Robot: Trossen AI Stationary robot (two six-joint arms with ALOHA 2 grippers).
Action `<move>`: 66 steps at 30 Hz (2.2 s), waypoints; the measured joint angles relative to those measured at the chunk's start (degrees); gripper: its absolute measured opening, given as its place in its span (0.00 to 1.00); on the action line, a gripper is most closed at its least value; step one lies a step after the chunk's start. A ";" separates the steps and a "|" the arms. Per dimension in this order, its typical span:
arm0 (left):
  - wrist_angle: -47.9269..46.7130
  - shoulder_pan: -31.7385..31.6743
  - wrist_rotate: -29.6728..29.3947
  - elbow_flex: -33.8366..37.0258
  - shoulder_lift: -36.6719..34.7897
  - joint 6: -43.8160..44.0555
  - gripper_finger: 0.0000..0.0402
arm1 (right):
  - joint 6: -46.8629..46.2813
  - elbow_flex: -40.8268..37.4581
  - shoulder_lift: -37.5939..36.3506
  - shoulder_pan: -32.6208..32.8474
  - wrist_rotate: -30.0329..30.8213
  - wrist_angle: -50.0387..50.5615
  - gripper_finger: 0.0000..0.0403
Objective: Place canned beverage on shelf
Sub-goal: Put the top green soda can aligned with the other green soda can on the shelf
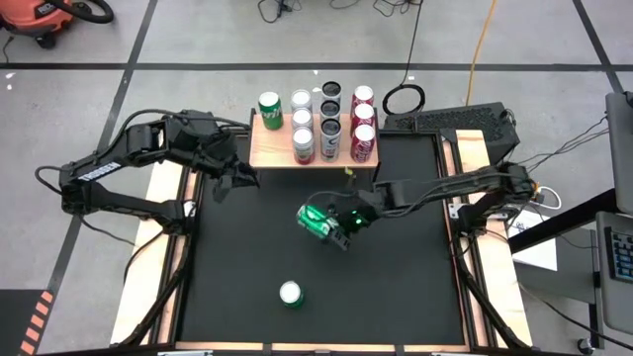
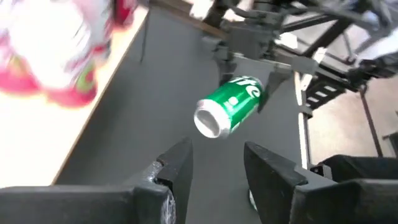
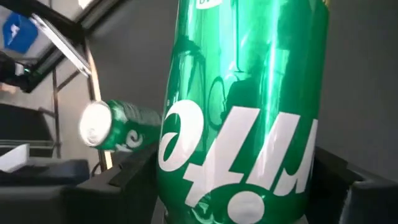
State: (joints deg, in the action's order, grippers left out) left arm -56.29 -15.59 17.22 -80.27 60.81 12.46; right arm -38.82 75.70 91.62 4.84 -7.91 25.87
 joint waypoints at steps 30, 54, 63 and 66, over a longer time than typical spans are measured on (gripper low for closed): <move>26.51 6.00 5.13 0.02 18.75 0.27 0.88 | 16.16 0.07 -11.99 -0.26 7.81 3.26 0.68; 28.52 6.35 9.97 0.00 24.75 2.04 0.83 | 18.48 0.09 -11.97 -0.24 6.26 2.70 0.68; 28.70 6.45 10.45 0.00 24.75 1.84 0.73 | 18.09 0.09 -11.97 -0.22 6.15 2.69 0.68; 28.76 6.57 10.65 0.00 24.74 2.06 0.73 | 17.22 0.09 -11.97 -0.22 6.13 2.55 0.69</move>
State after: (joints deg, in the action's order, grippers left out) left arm -27.53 -9.02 27.86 -80.27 85.55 14.52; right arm -21.60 75.79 79.66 4.62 -1.78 28.42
